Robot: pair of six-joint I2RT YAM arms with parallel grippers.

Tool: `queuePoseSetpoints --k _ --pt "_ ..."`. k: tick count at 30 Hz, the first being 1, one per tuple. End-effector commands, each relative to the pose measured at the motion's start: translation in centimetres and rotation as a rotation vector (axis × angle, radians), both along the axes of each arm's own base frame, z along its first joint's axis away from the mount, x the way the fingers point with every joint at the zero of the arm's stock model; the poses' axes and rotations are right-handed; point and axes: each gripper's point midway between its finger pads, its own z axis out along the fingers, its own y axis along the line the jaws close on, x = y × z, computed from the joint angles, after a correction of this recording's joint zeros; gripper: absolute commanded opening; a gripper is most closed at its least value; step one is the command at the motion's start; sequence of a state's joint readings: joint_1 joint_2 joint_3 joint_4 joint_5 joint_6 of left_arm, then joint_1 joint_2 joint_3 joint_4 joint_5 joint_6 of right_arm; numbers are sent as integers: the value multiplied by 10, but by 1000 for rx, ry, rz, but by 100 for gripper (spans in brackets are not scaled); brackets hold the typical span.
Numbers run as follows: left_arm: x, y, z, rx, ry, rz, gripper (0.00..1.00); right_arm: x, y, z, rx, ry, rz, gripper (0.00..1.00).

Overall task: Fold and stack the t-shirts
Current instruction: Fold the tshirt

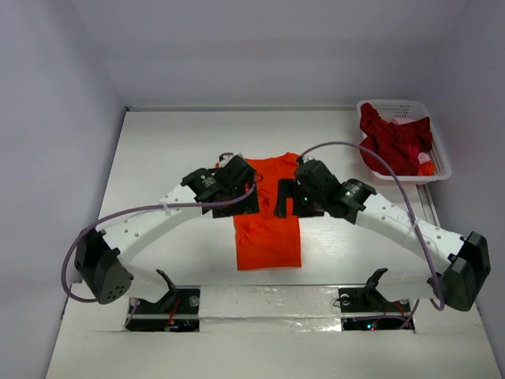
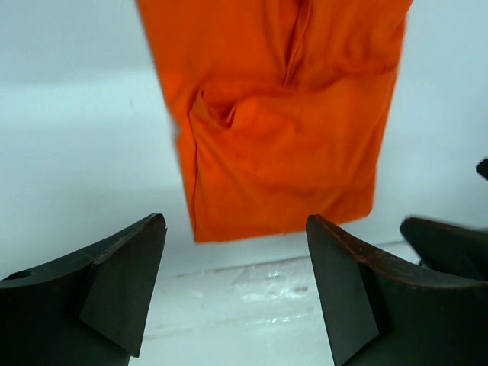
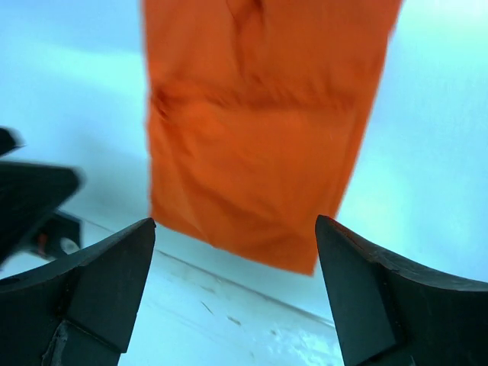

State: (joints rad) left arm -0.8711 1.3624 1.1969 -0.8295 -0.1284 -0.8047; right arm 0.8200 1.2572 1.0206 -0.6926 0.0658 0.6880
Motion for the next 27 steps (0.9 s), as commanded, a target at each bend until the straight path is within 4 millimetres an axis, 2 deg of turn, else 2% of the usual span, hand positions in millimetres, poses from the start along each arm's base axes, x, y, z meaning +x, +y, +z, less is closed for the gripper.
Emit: queuePoseSetpoints --k 1,2,3,4,5,6,7,8,9,10,11,12,13,15,17,18,19,20,21,23,25,26,27 --pt "52 17 17 28 -114 92 71 41 -7 39 -78 -142 -33 91" --pt "70 13 24 -14 -149 106 71 54 -10 42 -83 -147 -44 90" --pt "84 15 18 -18 -144 115 71 69 -10 52 -56 -157 -63 89" --pt "107 22 20 -47 -171 142 70 87 -10 48 -34 -155 -84 88" --pt "122 26 24 -55 -194 163 70 108 -26 48 3 -139 -129 86" --pt "136 31 17 -43 -196 182 69 124 -31 53 32 -147 -151 85" --pt "158 45 20 -46 -235 225 69 144 -37 47 27 -153 -169 85" --pt "173 50 25 -54 -259 251 69 161 -51 46 38 -149 -200 84" --pt "187 56 17 -47 -256 273 68 173 -55 46 31 -155 -211 85" --pt "198 59 16 -57 -262 287 67 190 -58 56 35 -181 -221 84" --pt "219 70 26 -77 -300 327 66 203 -61 38 8 -147 -226 84" --pt "230 73 12 -67 -281 341 66 215 -70 35 9 -139 -249 83" --pt "241 73 12 -85 -291 348 64 228 -70 41 28 -155 -255 83" --pt "261 80 2 -86 -287 366 64 241 -64 28 48 -127 -245 82" --pt "274 79 -1 -101 -287 368 62 256 -62 31 65 -138 -242 82" --pt "279 85 -17 -94 -260 379 59 260 -59 14 55 -101 -237 82" --pt "280 79 -23 -111 -243 367 58 263 -57 8 53 -85 -234 81" --pt "282 84 -30 -115 -229 380 56 267 -53 6 65 -79 -227 81" --pt "284 88 -41 -114 -207 387 54 268 -51 -7 64 -52 -225 81" --pt "281 85 -54 -128 -187 385 53 275 -51 -12 102 -39 -228 80" --pt "281 90 -60 -124 -186 395 53 280 -51 -18 120 -30 -232 80" --pt "278 85 -62 -144 -171 380 53 283 -54 -20 127 -26 -242 80" --pt "277 90 -67 -139 -160 387 53 283 -52 -21 134 -21 -238 80"
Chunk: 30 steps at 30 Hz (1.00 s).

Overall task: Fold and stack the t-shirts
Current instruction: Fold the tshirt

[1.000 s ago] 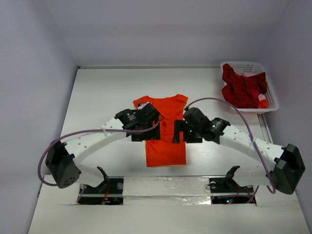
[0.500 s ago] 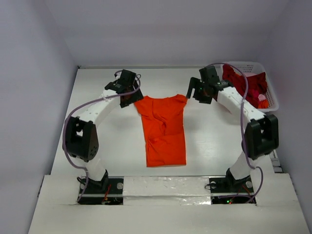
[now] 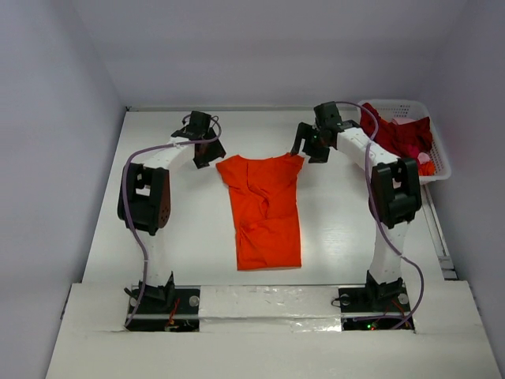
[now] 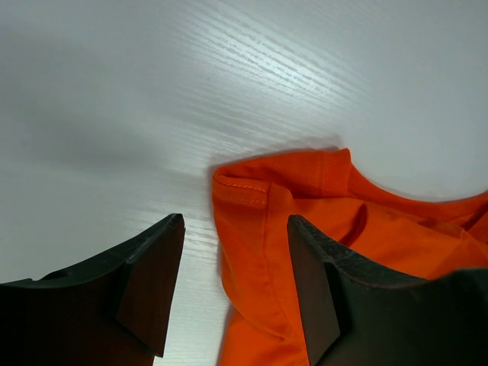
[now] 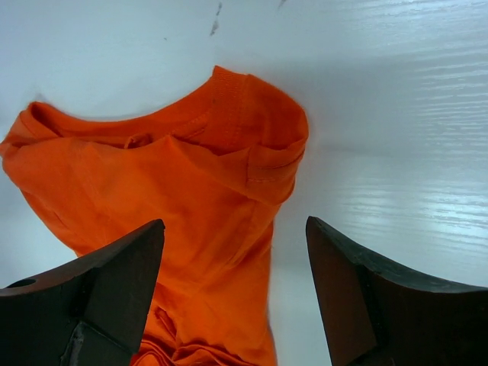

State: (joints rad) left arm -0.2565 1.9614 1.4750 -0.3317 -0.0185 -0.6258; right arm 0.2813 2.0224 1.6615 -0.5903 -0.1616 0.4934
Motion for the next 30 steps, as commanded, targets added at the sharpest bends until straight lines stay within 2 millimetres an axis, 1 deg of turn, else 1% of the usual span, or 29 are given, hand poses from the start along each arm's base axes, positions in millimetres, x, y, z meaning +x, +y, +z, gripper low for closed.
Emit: queuePoseSetpoints --k 1,2,3,4,5,6,7,8,9,13,19,24,26,29,30 --pt "4 -3 8 -40 -34 -23 53 27 1 26 77 -80 -2 80" --pt "4 1 5 -40 -25 -18 53 28 2 20 78 -68 0 80" --pt "2 0 2 -40 -17 -20 53 31 -3 19 78 -66 -10 79" --pt "3 -1 3 -46 -19 -26 53 36 -6 21 81 -72 -18 79" --pt "3 -2 4 -50 -22 -29 53 38 -6 17 81 -66 -18 78" --pt "5 2 2 -50 -21 -22 53 41 -10 15 81 -62 -29 77" --pt "5 1 3 -57 -21 -29 53 44 -9 18 82 -68 -29 77" --pt "7 -1 5 -61 -25 -33 53 47 -14 11 75 -57 -38 76" --pt "7 -2 3 -61 -17 -38 53 48 -14 10 73 -53 -37 76" --pt "8 -2 3 -60 -7 -42 53 52 -13 3 73 -45 -36 76" --pt "9 -6 9 -76 -16 -55 52 49 -12 -13 76 -19 -39 76" --pt "8 -8 5 -84 -3 -62 52 46 -9 -20 95 -6 -35 76" --pt "8 -4 4 -86 0 -53 51 45 -9 -23 99 -2 -36 76" --pt "8 -4 6 -90 -2 -53 51 42 -8 -29 105 10 -38 76" --pt "9 -4 8 -90 -9 -55 50 42 -8 -27 107 5 -39 76"
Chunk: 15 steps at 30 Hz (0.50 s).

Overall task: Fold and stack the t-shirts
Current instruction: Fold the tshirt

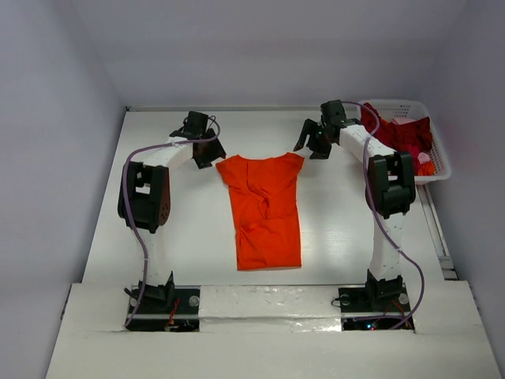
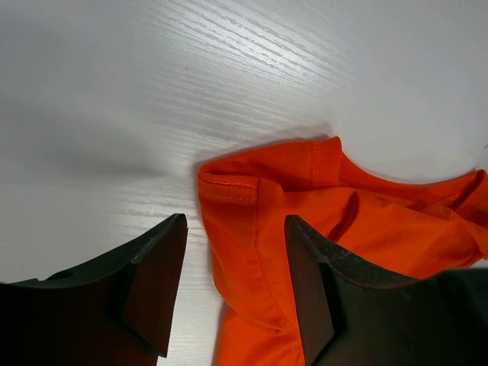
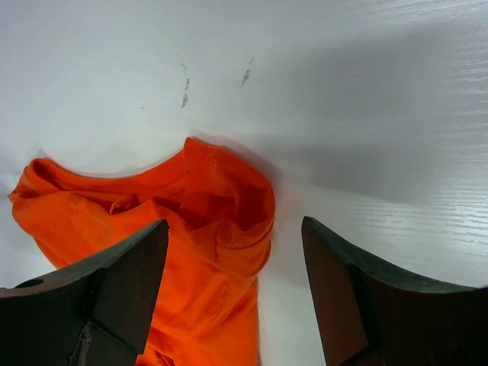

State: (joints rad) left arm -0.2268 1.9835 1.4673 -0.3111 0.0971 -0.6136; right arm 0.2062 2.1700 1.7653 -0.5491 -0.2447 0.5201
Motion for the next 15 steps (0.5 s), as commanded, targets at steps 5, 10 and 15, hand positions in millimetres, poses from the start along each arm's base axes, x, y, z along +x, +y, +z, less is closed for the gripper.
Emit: queuePoseSetpoints --k 5,10,15 --pt "14 4 25 -12 -46 0 50 1 8 -7 41 -11 6 75" --pt "17 3 33 -16 -61 -1 50 -3 10 -12 51 0 7 74" --pt "14 4 31 -14 -52 -1 49 -2 10 -12 50 0 10 67"
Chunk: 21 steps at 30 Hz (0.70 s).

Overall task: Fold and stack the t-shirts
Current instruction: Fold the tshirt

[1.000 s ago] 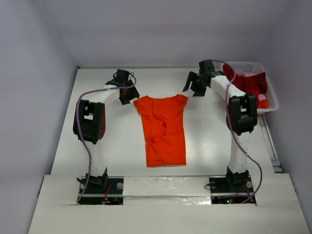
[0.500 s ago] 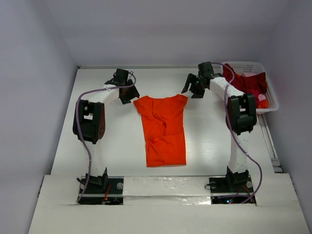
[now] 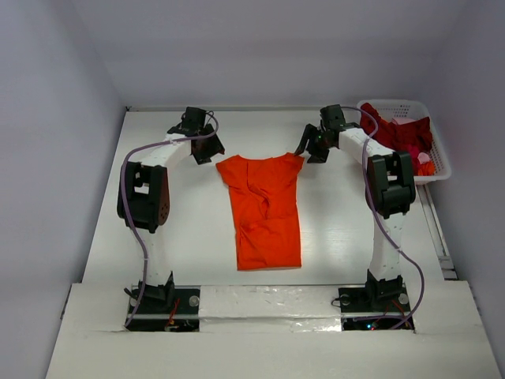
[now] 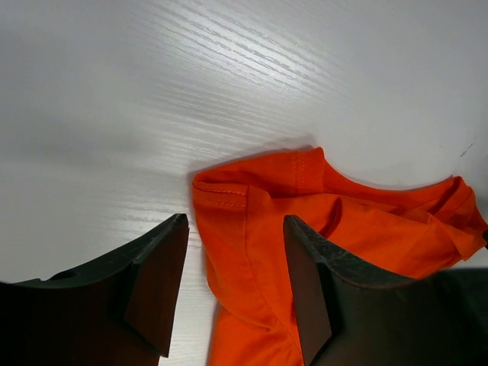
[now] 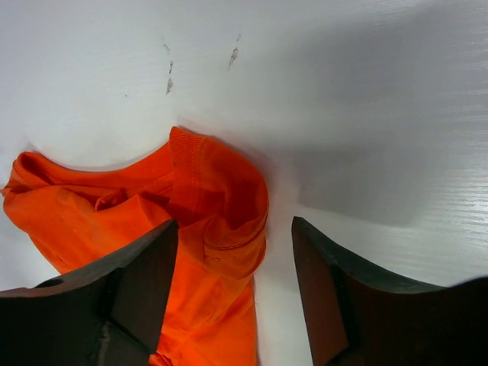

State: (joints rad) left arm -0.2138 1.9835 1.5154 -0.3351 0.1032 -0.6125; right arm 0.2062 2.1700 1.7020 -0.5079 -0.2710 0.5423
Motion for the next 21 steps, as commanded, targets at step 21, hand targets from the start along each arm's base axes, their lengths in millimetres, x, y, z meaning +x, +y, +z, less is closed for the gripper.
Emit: queuePoseSetpoints --k 21 --pt "6 4 22 -11 -37 -6 49 -9 11 -1 78 14 -19 49"
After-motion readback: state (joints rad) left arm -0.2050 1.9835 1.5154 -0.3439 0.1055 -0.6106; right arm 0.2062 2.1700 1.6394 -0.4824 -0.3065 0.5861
